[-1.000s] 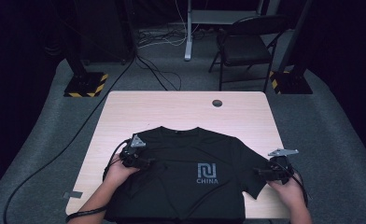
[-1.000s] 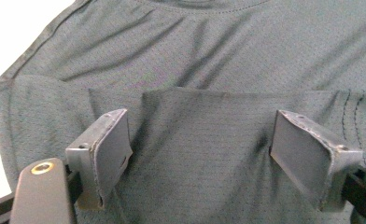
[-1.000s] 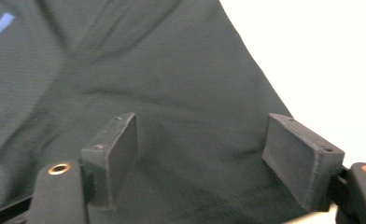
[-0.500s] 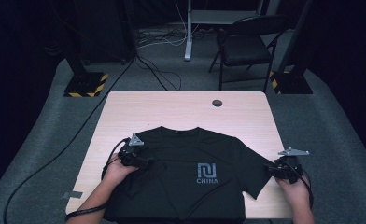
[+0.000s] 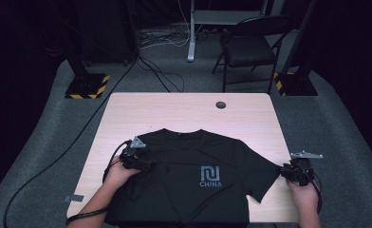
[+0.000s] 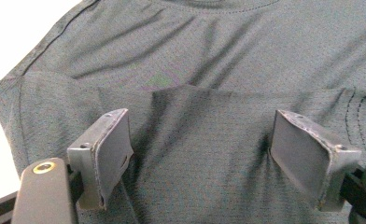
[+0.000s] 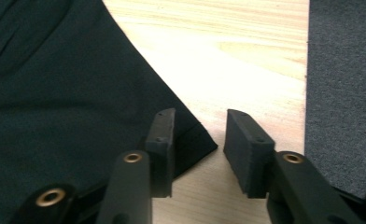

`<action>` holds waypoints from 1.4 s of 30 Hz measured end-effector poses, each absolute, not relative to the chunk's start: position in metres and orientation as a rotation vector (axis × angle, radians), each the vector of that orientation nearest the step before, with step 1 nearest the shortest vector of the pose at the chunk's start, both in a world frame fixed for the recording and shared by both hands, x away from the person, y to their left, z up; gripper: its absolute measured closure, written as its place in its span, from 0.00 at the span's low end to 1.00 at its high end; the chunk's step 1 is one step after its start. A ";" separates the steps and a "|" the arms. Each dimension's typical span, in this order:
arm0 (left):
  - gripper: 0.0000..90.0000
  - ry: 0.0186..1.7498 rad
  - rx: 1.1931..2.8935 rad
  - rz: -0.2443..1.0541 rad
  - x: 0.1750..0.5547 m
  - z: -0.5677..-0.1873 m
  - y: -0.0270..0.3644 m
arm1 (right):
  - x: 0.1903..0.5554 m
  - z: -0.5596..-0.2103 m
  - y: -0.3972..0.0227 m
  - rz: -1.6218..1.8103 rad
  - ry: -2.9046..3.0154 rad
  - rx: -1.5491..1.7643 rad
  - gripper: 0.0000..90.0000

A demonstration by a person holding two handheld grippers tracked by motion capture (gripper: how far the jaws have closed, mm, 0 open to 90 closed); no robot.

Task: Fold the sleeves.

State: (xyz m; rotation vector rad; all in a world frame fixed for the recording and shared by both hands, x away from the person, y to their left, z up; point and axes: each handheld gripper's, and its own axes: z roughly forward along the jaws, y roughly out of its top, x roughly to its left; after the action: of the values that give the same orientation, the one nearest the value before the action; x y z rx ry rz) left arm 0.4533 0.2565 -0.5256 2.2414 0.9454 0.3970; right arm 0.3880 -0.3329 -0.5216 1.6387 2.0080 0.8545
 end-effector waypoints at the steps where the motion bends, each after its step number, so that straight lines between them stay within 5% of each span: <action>1: 0.22 0.946 2.241 0.396 0.453 -0.526 0.257 | 0.388 -0.521 -0.332 0.854 2.013 1.636 0.74; 11: 0.22 0.944 2.240 0.395 0.453 -0.526 0.257 | 0.390 -0.516 -0.328 0.855 2.052 1.635 0.96; 22: 0.24 0.946 2.236 0.396 0.452 -0.523 0.255 | 0.390 -0.500 -0.287 1.063 2.271 1.460 0.96; 39: 0.25 0.947 2.177 0.347 0.426 -0.519 0.259 | 0.415 -0.492 -0.109 1.390 2.624 0.884 0.96; 42: 0.25 0.929 2.204 0.347 0.420 -0.522 0.255 | 0.417 -0.488 -0.094 1.491 2.590 0.833 0.85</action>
State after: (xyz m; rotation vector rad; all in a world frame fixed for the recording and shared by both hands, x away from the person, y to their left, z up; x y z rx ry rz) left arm 0.4200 0.2552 -0.5218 2.2040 0.9286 0.3470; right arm 0.4169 -0.0939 -0.4881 0.8326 2.5899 1.4906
